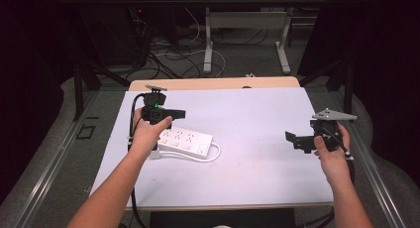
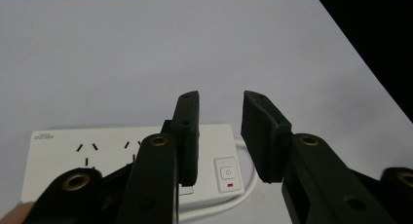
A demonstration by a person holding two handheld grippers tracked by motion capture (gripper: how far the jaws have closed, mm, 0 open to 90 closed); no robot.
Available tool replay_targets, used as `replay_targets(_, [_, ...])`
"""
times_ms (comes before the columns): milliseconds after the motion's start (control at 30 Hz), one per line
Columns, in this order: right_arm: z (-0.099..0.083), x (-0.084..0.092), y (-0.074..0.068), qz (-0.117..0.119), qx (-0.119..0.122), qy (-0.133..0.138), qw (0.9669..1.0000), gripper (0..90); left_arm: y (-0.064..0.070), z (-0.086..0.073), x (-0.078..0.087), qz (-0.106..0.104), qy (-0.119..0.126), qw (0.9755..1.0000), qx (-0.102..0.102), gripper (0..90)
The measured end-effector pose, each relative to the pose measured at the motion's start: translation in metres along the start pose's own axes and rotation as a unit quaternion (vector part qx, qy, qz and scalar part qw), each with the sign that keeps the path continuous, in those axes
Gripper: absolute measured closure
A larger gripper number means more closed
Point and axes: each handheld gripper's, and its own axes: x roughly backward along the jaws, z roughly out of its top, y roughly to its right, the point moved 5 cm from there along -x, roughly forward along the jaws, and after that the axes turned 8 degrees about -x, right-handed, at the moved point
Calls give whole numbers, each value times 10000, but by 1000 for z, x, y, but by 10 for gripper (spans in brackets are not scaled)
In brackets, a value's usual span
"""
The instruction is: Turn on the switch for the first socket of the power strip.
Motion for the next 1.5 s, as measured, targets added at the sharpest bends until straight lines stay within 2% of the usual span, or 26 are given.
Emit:
replay_targets(333, [-1, -1, 1, 6, -17, -34, 10000, 0, -1, -6, -17, 59, -267, 9995, 171, 771])
replay_targets(633, [-2, -2, 0, 22, -16, -90, 10000, 0, 1, -14, -32, 28, -544, 9984, 128, 825])
replay_targets(1033, [-3, -4, 1, 17, -25, -79, 10000, 0, 0, -23, -50, 127, -793, 9967, 132, 867])
replay_targets(1300, [-4, -6, 1, 33, -54, -114, 9999, 0, 0, -30, -60, 112, -969, 9952, 116, 896])
replay_targets(1500, [-5, -6, 1, 35, -56, -115, 9999, 0, -1, -35, -67, 156, -1031, 9944, 150, 898])
